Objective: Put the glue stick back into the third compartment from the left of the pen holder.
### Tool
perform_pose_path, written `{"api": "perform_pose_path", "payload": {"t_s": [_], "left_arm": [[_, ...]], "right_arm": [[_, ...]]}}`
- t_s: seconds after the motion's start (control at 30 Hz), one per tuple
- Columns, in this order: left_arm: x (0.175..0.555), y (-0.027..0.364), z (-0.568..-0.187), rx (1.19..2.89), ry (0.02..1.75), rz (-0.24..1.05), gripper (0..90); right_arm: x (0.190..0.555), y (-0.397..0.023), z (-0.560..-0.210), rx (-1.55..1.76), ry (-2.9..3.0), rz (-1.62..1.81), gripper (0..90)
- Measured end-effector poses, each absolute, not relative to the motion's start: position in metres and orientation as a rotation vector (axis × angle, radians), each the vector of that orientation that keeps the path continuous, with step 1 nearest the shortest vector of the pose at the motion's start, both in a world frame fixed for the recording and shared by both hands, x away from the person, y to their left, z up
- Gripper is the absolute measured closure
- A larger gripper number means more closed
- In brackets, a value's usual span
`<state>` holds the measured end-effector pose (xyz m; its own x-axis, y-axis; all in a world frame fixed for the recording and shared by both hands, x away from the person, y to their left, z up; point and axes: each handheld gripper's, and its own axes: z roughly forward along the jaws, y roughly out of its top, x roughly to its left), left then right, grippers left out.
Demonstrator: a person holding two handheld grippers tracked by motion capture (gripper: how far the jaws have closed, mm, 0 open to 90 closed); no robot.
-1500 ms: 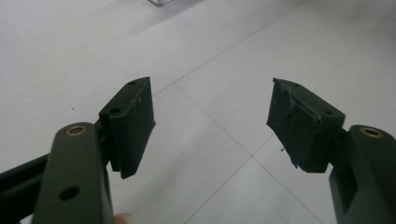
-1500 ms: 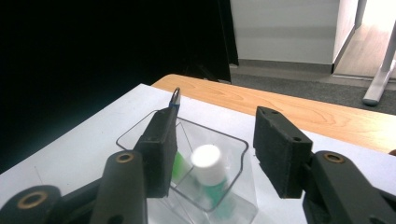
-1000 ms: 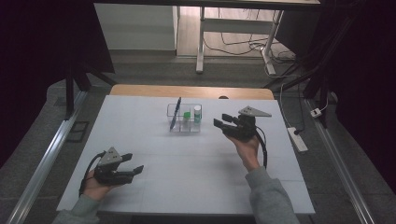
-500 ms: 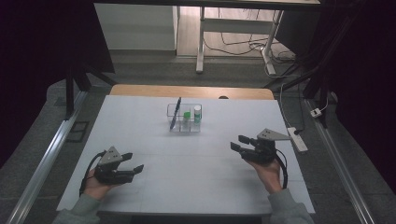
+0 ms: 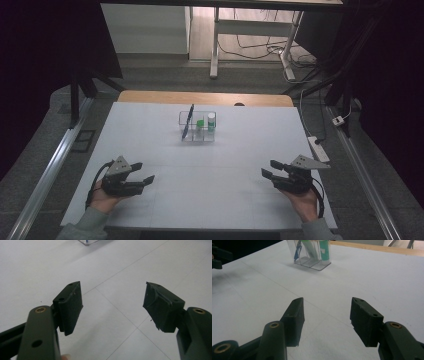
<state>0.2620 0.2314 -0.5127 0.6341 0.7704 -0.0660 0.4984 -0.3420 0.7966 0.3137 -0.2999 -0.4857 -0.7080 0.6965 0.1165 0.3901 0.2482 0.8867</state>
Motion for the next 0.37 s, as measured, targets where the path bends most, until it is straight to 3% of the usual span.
{"api": "perform_pose_path", "payload": {"t_s": [0.37], "left_arm": [[0.2618, 0.2303, -0.5129, 2.02, 0.99, 0.413, 30.8]], "right_arm": [[0.3109, -0.3059, -0.4911, 1.001, 2.245, 1.399, 43.7]]}}
